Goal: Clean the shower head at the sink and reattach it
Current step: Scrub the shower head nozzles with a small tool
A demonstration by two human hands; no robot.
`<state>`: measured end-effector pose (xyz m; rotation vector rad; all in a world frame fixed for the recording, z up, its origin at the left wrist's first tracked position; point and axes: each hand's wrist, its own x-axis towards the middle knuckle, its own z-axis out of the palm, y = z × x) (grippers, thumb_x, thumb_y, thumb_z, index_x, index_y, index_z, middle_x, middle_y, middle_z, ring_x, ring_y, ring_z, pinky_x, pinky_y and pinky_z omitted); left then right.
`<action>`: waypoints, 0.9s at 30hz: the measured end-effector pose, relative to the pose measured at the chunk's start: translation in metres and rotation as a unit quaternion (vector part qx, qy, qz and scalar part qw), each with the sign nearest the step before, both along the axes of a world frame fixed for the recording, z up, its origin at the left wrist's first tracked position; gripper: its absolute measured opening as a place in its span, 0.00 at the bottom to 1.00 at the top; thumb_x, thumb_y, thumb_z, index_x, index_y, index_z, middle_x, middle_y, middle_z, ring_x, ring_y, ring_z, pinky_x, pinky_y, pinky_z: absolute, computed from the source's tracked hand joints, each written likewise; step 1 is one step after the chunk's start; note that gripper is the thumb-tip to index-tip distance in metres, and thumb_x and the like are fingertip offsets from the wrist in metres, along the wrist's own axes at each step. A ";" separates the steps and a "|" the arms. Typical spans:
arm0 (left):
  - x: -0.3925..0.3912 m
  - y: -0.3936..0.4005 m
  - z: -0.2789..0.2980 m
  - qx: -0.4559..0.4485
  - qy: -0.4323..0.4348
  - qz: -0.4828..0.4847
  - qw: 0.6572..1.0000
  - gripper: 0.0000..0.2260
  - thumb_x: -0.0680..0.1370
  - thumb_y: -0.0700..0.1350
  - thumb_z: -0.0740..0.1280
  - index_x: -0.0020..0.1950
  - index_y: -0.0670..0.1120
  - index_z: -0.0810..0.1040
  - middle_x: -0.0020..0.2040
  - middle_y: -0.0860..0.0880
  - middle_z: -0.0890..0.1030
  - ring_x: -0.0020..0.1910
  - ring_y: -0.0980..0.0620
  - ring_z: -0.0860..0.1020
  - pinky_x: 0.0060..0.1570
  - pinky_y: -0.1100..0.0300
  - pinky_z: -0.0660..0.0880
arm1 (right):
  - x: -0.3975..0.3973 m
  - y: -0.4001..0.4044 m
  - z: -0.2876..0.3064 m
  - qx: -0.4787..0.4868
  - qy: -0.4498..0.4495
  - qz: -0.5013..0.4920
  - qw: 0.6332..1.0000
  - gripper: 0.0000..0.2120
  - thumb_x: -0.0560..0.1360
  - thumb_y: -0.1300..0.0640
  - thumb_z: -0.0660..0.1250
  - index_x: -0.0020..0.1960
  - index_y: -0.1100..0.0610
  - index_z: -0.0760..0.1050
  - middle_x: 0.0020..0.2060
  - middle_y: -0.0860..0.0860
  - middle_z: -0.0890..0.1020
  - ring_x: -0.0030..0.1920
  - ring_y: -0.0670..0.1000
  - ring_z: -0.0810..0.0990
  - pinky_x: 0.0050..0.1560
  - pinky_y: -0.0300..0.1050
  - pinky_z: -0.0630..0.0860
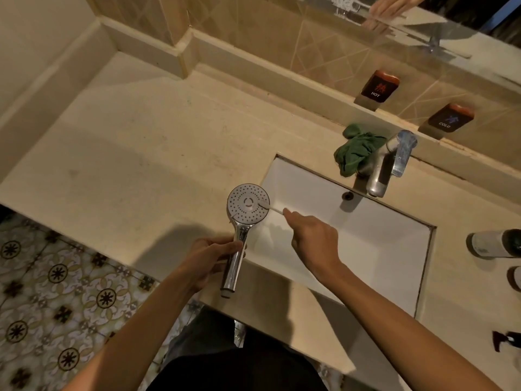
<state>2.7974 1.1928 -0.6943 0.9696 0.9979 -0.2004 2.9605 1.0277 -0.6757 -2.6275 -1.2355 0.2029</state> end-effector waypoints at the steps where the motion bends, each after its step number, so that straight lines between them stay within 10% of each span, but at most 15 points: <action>1: 0.001 0.000 0.000 0.000 -0.001 -0.002 1.000 0.07 0.76 0.41 0.72 0.53 0.43 0.87 0.44 0.47 0.88 0.39 0.55 0.85 0.35 0.65 0.79 | 0.000 0.000 -0.001 0.003 0.000 -0.003 1.000 0.27 0.63 0.77 0.76 0.58 0.59 0.85 0.30 0.56 0.82 0.27 0.58 0.80 0.21 0.46 0.77; 10: 0.004 0.003 -0.002 0.009 -0.006 -0.015 1.000 0.08 0.76 0.41 0.72 0.53 0.42 0.87 0.48 0.43 0.87 0.42 0.52 0.85 0.38 0.63 0.80 | 0.000 0.006 0.001 -0.001 0.026 0.006 1.000 0.25 0.68 0.75 0.74 0.62 0.57 0.84 0.32 0.56 0.85 0.29 0.58 0.82 0.29 0.38 0.67; 17: -0.002 0.004 -0.005 -0.018 -0.003 -0.007 1.000 0.09 0.75 0.42 0.73 0.53 0.42 0.87 0.49 0.43 0.87 0.43 0.50 0.86 0.39 0.61 0.81 | 0.009 0.007 0.000 0.069 0.049 0.092 0.992 0.33 0.72 0.75 0.71 0.72 0.54 0.77 0.65 0.54 0.83 0.55 0.62 0.87 0.49 0.56 0.86; 27: -0.009 0.004 -0.006 -0.024 0.010 -0.013 1.000 0.10 0.75 0.42 0.73 0.55 0.41 0.87 0.46 0.44 0.88 0.44 0.48 0.85 0.40 0.59 0.80 | -0.011 -0.002 -0.016 0.074 0.077 0.135 0.985 0.37 0.66 0.82 0.70 0.72 0.60 0.75 0.42 0.59 0.85 0.36 0.57 0.81 0.32 0.51 0.82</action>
